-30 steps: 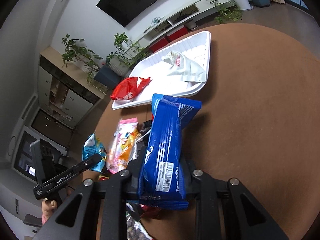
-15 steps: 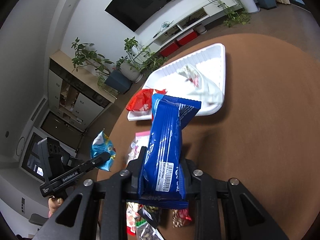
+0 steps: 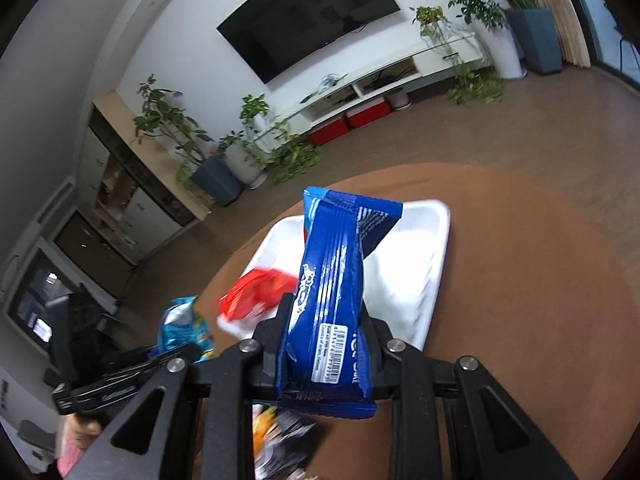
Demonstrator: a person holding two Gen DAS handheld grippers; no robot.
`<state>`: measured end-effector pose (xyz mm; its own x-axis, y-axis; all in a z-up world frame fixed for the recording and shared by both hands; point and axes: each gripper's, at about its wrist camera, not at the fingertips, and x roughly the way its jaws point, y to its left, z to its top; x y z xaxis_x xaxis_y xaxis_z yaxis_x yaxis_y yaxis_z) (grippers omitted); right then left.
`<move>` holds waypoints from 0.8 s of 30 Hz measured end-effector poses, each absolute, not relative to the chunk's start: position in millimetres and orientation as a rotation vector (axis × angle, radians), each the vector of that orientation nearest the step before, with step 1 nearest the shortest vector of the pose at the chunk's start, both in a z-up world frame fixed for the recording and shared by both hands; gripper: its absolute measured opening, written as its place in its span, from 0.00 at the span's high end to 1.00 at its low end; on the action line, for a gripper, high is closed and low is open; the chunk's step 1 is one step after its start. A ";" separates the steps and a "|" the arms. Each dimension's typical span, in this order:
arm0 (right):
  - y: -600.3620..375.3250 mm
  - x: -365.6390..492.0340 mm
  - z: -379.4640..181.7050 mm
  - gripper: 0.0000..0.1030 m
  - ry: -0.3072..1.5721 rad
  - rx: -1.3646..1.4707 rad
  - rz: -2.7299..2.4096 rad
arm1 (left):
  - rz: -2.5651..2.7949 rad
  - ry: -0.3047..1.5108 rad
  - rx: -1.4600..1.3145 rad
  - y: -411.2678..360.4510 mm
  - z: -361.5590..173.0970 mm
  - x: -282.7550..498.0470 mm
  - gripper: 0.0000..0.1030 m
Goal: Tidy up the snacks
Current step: 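Lower both packets into the white tray and open both grippers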
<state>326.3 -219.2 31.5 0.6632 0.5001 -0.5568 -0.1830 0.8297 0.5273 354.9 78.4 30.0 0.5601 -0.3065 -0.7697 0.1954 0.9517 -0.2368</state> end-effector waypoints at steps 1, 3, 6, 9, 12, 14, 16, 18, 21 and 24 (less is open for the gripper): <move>-220.1 334.1 31.0 0.73 0.758 0.434 0.391 | -0.303 0.935 -0.118 73.9 29.4 363.8 0.73; -221.2 351.3 28.3 0.72 0.766 0.396 0.364 | -0.306 0.943 -0.094 66.6 27.5 377.8 0.73; -222.8 373.7 20.8 0.73 0.787 0.385 0.355 | -0.307 0.951 -0.074 59.7 25.3 400.5 0.73; -224.4 388.5 12.8 0.73 0.799 0.369 0.349 | -0.299 0.962 -0.062 56.3 23.8 421.3 0.73; -223.3 402.2 5.6 0.72 0.812 0.342 0.341 | -0.285 0.964 -0.034 52.2 25.3 446.3 0.73; -223.4 410.3 3.7 0.73 0.816 0.333 0.339 | -0.279 0.971 -0.026 50.4 24.6 460.3 0.73; -220.4 413.5 2.3 0.72 0.819 0.315 0.335 | -0.273 0.980 -0.025 49.6 22.4 472.8 0.73; -219.9 418.1 0.8 0.72 0.822 0.297 0.332 | -0.260 0.991 -0.014 48.7 17.3 488.8 0.73; -217.6 422.6 -1.8 0.72 0.829 0.280 0.328 | -0.232 0.998 0.003 47.7 7.2 508.1 0.71; -214.9 424.3 -6.4 0.72 0.846 0.264 0.328 | -0.213 0.995 0.036 41.4 -1.0 520.4 0.70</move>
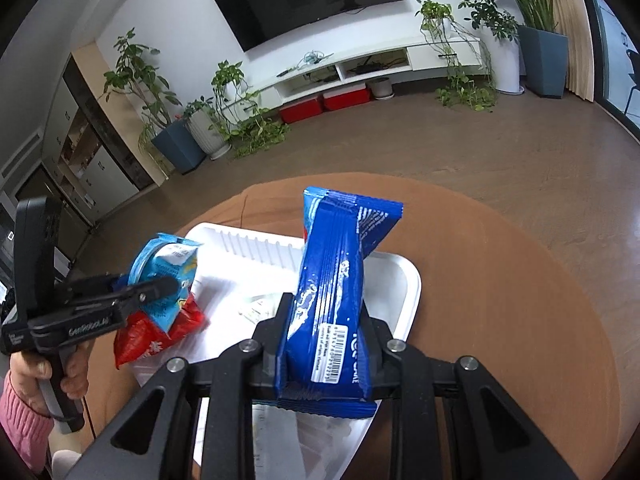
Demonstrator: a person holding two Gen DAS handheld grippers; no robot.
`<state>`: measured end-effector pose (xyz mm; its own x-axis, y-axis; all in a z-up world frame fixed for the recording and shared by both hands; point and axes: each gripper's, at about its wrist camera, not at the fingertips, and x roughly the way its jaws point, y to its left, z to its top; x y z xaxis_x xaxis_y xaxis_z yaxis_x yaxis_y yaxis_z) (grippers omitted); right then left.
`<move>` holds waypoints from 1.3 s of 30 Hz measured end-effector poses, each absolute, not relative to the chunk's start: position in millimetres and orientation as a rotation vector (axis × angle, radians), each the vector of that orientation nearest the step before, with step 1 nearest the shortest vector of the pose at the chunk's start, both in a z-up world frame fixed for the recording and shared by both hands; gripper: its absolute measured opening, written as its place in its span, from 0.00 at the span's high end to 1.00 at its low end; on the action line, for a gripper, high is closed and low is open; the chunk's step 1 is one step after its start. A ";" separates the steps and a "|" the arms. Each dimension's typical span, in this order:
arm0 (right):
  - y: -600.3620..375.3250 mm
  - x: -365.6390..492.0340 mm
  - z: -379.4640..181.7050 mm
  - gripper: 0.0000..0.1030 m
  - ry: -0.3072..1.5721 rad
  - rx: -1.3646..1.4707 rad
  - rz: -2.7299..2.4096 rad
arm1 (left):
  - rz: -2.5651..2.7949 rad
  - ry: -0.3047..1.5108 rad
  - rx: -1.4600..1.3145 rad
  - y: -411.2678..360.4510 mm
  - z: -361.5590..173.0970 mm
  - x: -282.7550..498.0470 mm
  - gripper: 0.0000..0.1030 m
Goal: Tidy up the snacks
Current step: 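Lower both packets into the white tray and open both grippers, then move both grippers back over the remaining snacks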
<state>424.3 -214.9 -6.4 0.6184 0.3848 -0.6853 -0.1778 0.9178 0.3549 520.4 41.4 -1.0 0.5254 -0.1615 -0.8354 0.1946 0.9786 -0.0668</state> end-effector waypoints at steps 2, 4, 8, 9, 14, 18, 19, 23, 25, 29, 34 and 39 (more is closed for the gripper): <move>-214.6 425.6 -10.5 0.69 0.859 0.254 0.318 | -0.206 0.994 0.053 41.9 -7.9 526.4 0.69; -212.8 428.0 -10.5 0.67 0.866 0.256 0.315 | -0.195 0.994 0.059 42.1 -12.8 533.0 0.69; -214.4 427.3 -8.1 0.61 0.859 0.267 0.313 | -0.197 0.984 0.042 44.3 -15.2 539.8 0.64; -215.0 425.8 -5.9 0.61 0.851 0.268 0.310 | -0.192 0.976 0.044 44.9 -14.2 541.4 0.54; -220.7 420.6 -0.9 0.59 0.823 0.281 0.307 | -0.177 0.911 0.055 48.0 -0.7 533.9 0.50; -220.9 415.4 3.8 0.58 0.812 0.285 0.310 | -0.174 0.887 0.054 50.7 7.8 527.5 0.50; -221.0 414.0 4.4 0.58 0.810 0.284 0.310 | -0.171 0.885 0.054 51.5 10.4 524.6 0.50; -221.0 405.3 10.3 0.58 0.799 0.289 0.312 | -0.171 0.874 0.046 55.6 20.7 500.5 0.50; -219.2 397.9 16.5 0.57 0.787 0.289 0.315 | -0.171 0.867 0.033 59.7 25.8 483.9 0.50; -217.7 377.1 34.8 0.53 0.750 0.291 0.324 | -0.174 0.859 0.019 68.3 36.6 444.7 0.49; -214.2 332.9 53.9 0.50 0.691 0.293 0.334 | -0.188 0.859 -0.018 78.9 44.4 397.1 0.49; -202.3 284.3 62.1 0.44 0.651 0.270 0.345 | -0.194 0.863 -0.031 85.2 43.9 340.0 0.48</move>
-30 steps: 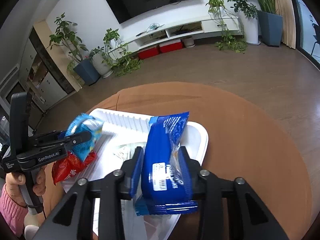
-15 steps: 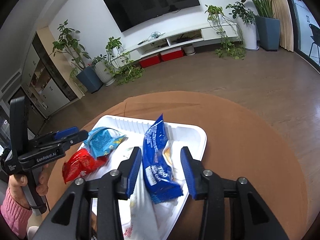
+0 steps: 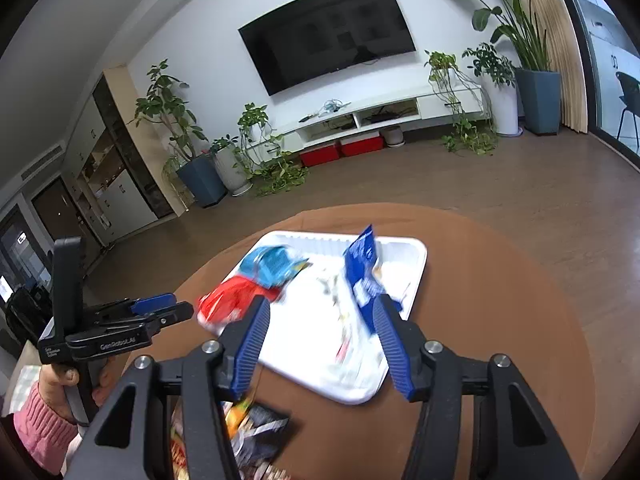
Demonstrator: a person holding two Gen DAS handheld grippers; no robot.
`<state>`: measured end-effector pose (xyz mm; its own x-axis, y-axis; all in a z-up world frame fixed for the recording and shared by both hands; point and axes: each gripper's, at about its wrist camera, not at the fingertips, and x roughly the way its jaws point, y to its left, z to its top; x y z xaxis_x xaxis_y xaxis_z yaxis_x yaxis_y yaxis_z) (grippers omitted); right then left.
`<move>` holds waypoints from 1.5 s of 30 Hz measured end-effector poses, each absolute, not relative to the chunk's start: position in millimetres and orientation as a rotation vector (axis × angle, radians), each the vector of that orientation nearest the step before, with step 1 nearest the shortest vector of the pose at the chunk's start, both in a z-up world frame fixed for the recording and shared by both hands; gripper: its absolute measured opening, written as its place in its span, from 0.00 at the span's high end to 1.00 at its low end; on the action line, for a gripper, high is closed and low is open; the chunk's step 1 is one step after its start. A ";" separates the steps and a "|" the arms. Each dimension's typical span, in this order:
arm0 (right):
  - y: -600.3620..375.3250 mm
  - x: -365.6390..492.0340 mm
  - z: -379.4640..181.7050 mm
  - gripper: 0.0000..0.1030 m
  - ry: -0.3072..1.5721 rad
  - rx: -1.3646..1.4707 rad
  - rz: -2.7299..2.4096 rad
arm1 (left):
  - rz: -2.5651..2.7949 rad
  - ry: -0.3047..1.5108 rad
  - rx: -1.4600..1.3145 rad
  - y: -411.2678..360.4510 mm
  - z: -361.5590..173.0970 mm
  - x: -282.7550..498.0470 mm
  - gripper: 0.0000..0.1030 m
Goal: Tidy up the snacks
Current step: 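Move both grippers back over the remaining snacks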
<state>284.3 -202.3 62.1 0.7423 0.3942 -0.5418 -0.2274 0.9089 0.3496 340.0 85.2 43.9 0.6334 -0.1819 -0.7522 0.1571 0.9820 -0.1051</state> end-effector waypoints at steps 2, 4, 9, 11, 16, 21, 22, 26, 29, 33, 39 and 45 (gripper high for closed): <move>-196.3 267.4 59.4 0.44 0.654 0.266 0.354 | -0.197 0.870 -0.042 85.8 40.5 322.4 0.47; -189.0 251.0 54.5 0.44 0.663 0.250 0.354 | -0.197 0.878 -0.046 85.1 35.6 303.5 0.46; -174.6 218.8 33.8 0.44 0.706 0.214 0.355 | -0.190 0.901 -0.058 83.2 19.8 270.5 0.46; -169.3 209.1 24.7 0.44 0.727 0.204 0.355 | -0.185 0.912 -0.075 85.3 12.7 256.7 0.46; -156.6 190.3 6.0 0.44 0.774 0.205 0.375 | -0.181 0.942 -0.102 88.4 -3.0 235.8 0.46; -141.2 179.8 1.9 0.44 0.784 0.200 0.406 | -0.176 0.952 -0.105 88.6 -10.1 227.8 0.46; -137.4 178.2 1.5 0.44 0.785 0.196 0.410 | -0.174 0.953 -0.102 87.9 -8.3 230.9 0.46; -122.2 179.0 -2.7 0.44 0.804 0.181 0.427 | -0.171 0.953 -0.094 88.1 -6.0 233.9 0.46; -112.1 182.4 -7.0 0.44 0.818 0.169 0.433 | -0.167 0.958 -0.093 89.1 -7.1 238.0 0.46; -105.4 190.1 -13.7 0.44 0.848 0.161 0.424 | -0.160 0.967 -0.081 89.2 -11.7 244.5 0.46; -104.1 199.9 -25.6 0.44 0.895 0.182 0.412 | -0.164 0.988 -0.056 86.5 -22.6 253.1 0.46; -107.8 209.4 -33.4 0.44 0.922 0.195 0.393 | -0.171 1.001 -0.043 83.4 -32.2 261.4 0.46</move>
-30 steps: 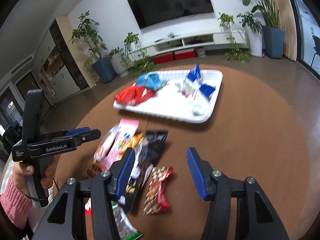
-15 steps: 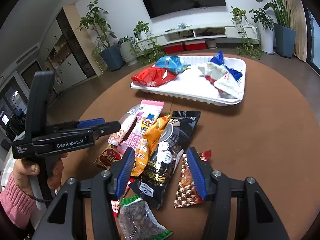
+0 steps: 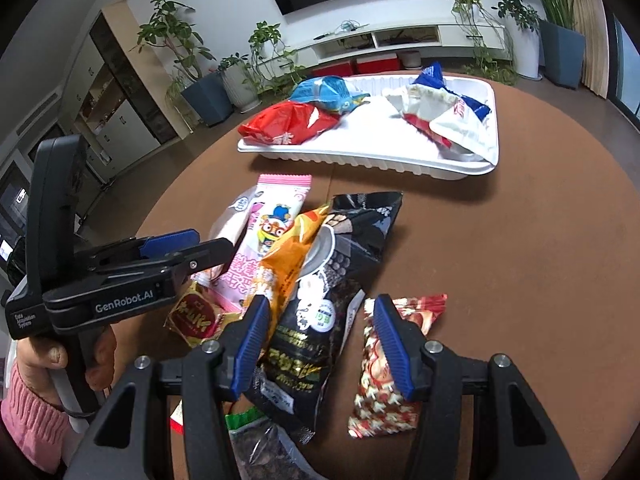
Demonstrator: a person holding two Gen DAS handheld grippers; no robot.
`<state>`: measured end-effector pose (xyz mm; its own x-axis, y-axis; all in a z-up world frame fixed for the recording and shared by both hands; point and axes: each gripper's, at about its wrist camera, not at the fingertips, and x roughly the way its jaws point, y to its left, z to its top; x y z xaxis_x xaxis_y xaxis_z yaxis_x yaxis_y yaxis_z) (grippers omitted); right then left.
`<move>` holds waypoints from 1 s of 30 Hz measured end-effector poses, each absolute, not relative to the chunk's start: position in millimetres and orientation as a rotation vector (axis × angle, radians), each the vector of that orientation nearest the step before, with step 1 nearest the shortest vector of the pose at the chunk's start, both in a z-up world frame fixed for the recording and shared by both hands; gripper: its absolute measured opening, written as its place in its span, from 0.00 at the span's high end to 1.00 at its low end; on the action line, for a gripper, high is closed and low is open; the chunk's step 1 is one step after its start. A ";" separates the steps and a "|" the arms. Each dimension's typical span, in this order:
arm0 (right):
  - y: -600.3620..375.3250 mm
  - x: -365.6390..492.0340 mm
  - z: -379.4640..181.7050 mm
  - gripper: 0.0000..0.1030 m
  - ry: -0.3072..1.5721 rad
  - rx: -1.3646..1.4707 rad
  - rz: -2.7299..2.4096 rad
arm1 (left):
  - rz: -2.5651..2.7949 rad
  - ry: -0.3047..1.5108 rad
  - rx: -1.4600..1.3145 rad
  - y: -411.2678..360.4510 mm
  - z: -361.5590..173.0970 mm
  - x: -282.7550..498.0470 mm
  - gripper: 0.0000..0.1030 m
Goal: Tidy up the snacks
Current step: 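Move both grippers back over the remaining snacks, then grasp the white stick packet with the left gripper while the right grasps the black packet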
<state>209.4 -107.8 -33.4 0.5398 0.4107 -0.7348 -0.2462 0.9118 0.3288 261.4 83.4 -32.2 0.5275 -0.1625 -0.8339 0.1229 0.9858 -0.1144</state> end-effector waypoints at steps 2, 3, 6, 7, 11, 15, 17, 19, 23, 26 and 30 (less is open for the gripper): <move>-107.9 210.2 -34.2 0.44 0.924 0.193 0.390 | -0.169 1.006 -0.037 82.8 -35.6 263.6 0.46; -107.8 210.7 -34.5 0.44 0.924 0.190 0.389 | -0.167 1.008 -0.033 82.6 -37.1 264.0 0.46; -104.5 212.1 -34.2 0.44 0.924 0.168 0.389 | -0.161 1.013 -0.015 81.5 -41.5 267.5 0.46; -103.6 213.0 -34.3 0.44 0.923 0.160 0.389 | -0.162 1.014 -0.010 81.0 -43.0 268.3 0.46; -96.3 215.0 -36.6 0.46 0.923 0.113 0.390 | -0.152 1.004 0.028 79.4 -47.3 270.9 0.47; -90.2 217.4 -40.1 0.55 0.924 0.066 0.387 | -0.157 0.990 0.080 73.8 -49.8 272.1 0.53; -88.2 217.4 -40.7 0.67 0.913 0.034 0.375 | -0.172 0.984 0.082 71.9 -49.4 272.7 0.59; -91.2 218.3 -41.5 0.73 0.908 0.035 0.377 | -0.183 0.978 0.086 70.5 -49.4 274.0 0.69; -102.8 221.7 -43.1 0.75 0.912 0.113 0.402 | -0.197 0.973 0.069 72.7 -49.2 274.3 0.74; -114.0 225.5 -43.4 0.76 0.921 0.201 0.421 | -0.237 0.981 -0.030 83.8 -47.7 275.3 0.81; -131.0 228.6 -44.9 0.76 0.935 0.338 0.455 | -0.270 0.997 -0.142 96.1 -48.7 278.6 0.84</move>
